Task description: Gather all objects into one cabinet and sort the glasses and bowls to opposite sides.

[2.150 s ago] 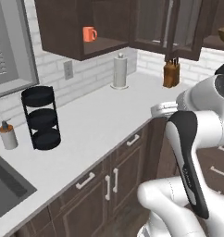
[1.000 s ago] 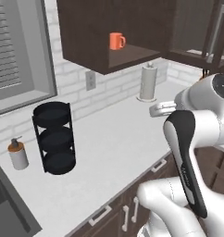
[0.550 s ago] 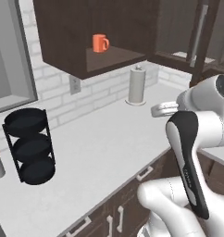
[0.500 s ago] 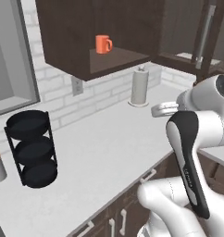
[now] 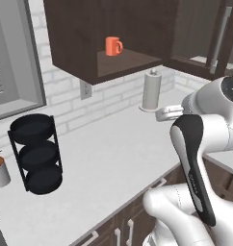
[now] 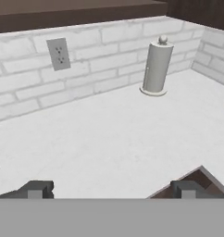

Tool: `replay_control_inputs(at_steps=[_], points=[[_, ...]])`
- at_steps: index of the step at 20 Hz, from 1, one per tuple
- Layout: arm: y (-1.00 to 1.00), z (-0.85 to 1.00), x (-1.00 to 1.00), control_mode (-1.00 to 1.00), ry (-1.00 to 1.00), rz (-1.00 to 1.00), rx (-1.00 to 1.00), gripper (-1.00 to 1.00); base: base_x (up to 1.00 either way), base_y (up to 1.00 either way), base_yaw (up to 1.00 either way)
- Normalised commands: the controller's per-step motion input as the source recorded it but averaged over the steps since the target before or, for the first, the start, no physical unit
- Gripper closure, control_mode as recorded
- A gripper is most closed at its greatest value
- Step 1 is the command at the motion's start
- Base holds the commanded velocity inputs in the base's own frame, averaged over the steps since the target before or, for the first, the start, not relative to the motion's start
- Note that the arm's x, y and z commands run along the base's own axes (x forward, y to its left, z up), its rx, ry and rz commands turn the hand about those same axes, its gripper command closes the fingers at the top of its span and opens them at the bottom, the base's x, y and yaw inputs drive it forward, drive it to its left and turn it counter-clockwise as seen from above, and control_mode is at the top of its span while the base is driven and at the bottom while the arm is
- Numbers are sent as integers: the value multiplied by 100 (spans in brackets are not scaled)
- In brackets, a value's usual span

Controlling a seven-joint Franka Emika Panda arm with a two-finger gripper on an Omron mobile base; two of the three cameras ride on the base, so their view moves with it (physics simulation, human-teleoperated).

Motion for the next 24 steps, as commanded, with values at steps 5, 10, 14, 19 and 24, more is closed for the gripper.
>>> replay_control_inputs(at_steps=[5, 10, 14, 19, 24], points=[[0, 0, 0, 100, 0, 0, 0, -100, 13, 2, 5], [0, 0, 0, 100, 0, 0, 0, -100, 28, 5, 1], [2, 13, 4, -100, 0, 0, 1, -100, 14, 5, 0], [38, 73, 0, -100, -1, 8, 0, -100, 0, 0, 0], [42, 70, 3, -100, -7, 20, 0, -100, 0, 0, 0]])
